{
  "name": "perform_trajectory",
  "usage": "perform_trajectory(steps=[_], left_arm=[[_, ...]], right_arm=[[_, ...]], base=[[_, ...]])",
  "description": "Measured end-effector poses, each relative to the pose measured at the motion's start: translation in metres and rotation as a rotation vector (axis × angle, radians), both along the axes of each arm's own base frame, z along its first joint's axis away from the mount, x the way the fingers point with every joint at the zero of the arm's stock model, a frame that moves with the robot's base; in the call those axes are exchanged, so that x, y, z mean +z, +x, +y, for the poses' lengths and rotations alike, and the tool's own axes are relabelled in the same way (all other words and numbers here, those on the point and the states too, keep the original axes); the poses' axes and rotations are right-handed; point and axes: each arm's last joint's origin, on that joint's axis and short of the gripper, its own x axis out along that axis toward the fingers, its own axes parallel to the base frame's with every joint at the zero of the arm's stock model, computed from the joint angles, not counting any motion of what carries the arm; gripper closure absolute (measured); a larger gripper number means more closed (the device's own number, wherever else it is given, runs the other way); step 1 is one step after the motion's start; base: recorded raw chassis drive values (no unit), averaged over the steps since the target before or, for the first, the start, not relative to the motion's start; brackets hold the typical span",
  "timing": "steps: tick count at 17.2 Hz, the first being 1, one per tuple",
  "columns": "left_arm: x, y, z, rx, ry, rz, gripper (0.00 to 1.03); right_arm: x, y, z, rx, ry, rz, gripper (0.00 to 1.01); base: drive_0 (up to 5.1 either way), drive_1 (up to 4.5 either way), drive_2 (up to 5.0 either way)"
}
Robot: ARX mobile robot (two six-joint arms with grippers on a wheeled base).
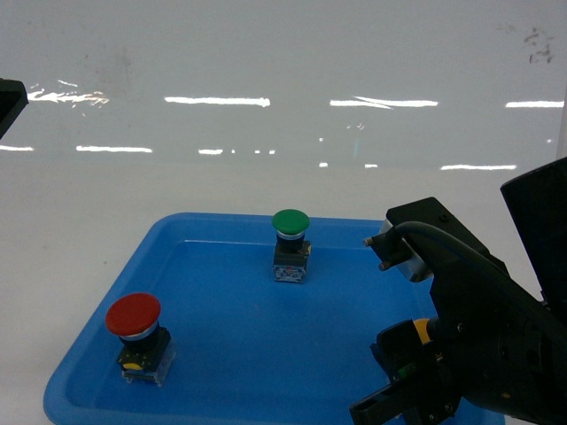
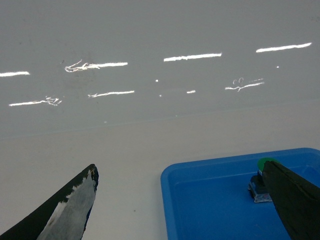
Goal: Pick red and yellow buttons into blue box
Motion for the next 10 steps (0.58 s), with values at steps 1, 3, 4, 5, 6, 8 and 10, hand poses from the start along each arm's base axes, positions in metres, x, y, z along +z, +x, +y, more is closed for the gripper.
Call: perform_trajectory(steps=[1, 3, 4, 5, 6, 8, 10], left_arm=[[0.000, 0.000, 0.000, 0.000, 0.000, 0.000, 0.05], [0.000, 0.000, 0.000, 0.000, 0.000, 0.000, 0.05], [0.000, 0.000, 0.000, 0.000, 0.000, 0.000, 0.05], [0.000, 0.000, 0.000, 0.000, 0.000, 0.000, 0.05], [0.000, 0.000, 0.000, 0.000, 0.000, 0.000, 0.05], [0.000, 0.000, 0.000, 0.000, 0.000, 0.000, 0.05], [0.000, 0.000, 0.000, 0.000, 0.000, 0.000, 0.05]], right_arm=[[0.000, -0.002, -0.001, -0.003, 0.003, -0.005, 0.72], [0.003, -0.005, -0.004, -0.016, -0.001, -0.020, 0.72], [0.008, -0.006, -0.007, -0.022, 0.008, -0.046, 0.72], [0.019, -0.006, -0.012, -0.036, 0.014, -0.095, 0.72], [0.033, -0.006, -0.018, -0.052, 0.031, -0.173, 0.72], [0.063, -0.011, -0.029, -0.079, 0.032, -0.327, 0.72], [0.082, -0.023, -0.045, -0.121, 0.023, -0.444, 0.72]], base=[[0.0, 0.00, 0.0], [0.0, 0.00, 0.0], [0.0, 0.00, 0.0], [0.0, 0.00, 0.0], [0.0, 0.00, 0.0], [0.0, 0.00, 0.0], [0.0, 0.00, 0.0]])
